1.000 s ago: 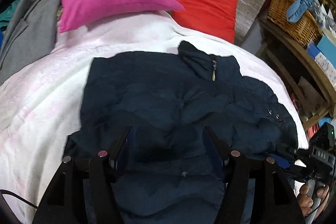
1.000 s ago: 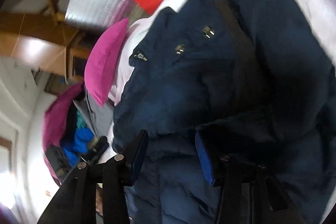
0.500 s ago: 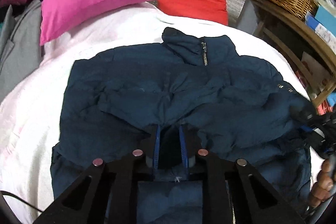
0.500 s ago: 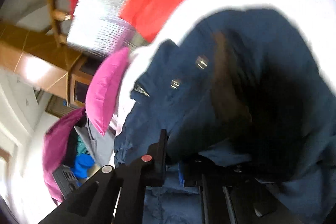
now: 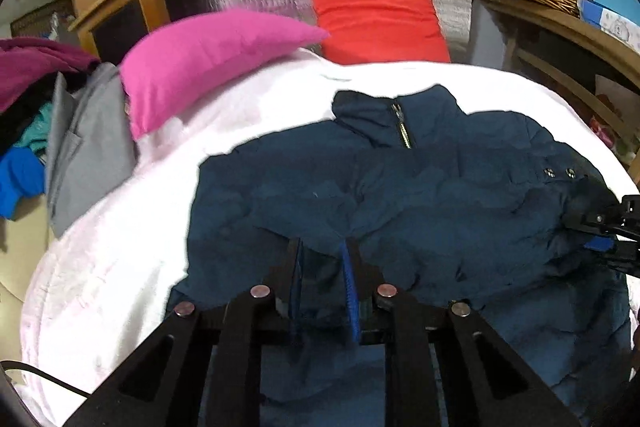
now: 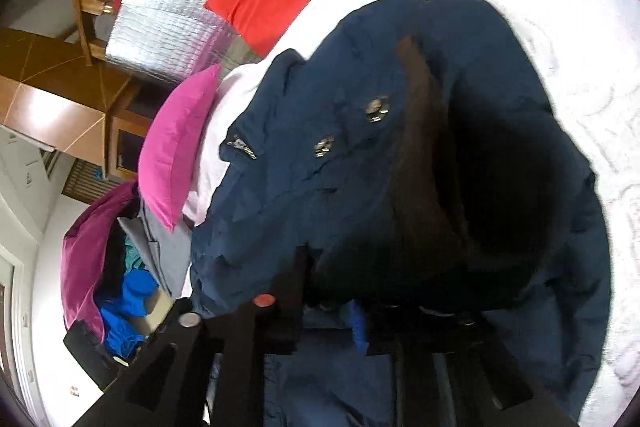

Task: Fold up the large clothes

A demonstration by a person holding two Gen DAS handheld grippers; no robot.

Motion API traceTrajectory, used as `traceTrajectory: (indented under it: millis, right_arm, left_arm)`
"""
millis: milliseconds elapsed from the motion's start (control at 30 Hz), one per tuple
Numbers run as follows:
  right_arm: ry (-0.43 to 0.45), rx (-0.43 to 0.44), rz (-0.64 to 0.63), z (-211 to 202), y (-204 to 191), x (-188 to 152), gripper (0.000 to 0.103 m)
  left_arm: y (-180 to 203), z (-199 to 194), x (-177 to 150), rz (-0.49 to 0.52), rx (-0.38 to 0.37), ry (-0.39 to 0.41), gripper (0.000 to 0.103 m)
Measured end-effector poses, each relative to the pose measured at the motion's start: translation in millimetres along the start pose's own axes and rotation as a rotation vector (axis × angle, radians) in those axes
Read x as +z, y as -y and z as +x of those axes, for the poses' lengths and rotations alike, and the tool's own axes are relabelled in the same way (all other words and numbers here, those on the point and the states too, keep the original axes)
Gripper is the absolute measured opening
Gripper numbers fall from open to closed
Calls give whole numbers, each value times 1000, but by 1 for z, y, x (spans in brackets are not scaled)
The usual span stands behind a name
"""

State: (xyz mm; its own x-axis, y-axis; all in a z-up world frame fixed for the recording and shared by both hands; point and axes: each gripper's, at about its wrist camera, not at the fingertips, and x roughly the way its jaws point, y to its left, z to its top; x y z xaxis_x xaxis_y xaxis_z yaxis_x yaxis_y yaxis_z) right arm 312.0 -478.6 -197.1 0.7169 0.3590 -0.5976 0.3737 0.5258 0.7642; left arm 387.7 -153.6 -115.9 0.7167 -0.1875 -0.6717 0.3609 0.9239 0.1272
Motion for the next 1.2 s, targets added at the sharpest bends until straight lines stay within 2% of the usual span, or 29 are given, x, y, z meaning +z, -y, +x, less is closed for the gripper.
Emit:
traceTrajectory:
  millis: [133, 200, 267, 367, 433, 567, 767, 833, 933, 1200]
  right_arm:
    - [14, -2, 84, -9, 19, 6, 36]
    - [35, -2, 129, -10, 23, 8, 36]
    - [44, 1, 145, -12, 25, 10, 36]
    - [54, -9, 145, -8, 25, 9, 36]
    - [70, -23, 118, -7, 20, 9, 36]
    - [115, -78, 28, -9, 8, 9, 22]
    - [220, -141, -106, -27, -14, 7, 20]
    - [205, -185, -117, -22, -15, 8, 20]
    - [139, -235, -96, -6, -6, 11, 20]
    - [114, -234, -76, -8, -1, 14, 28]
  left_arm:
    - [-6, -12, 3, -9, 24, 38, 22]
    - [-10, -18, 4, -12, 36, 60, 27]
    - [-11, -23, 4, -12, 46, 75, 32]
    - [-11, -29, 5, -8, 55, 93, 35]
    - [-11, -32, 5, -9, 55, 99, 36]
    - [-13, -36, 5, -11, 65, 114, 38]
    - [-22, -40, 6, -33, 80, 120, 39]
    - [-25, -41, 6, -38, 91, 122, 39]
    - [-29, -42, 5, -46, 102, 124, 39]
    - [-40, -46, 4, -69, 128, 131, 40]
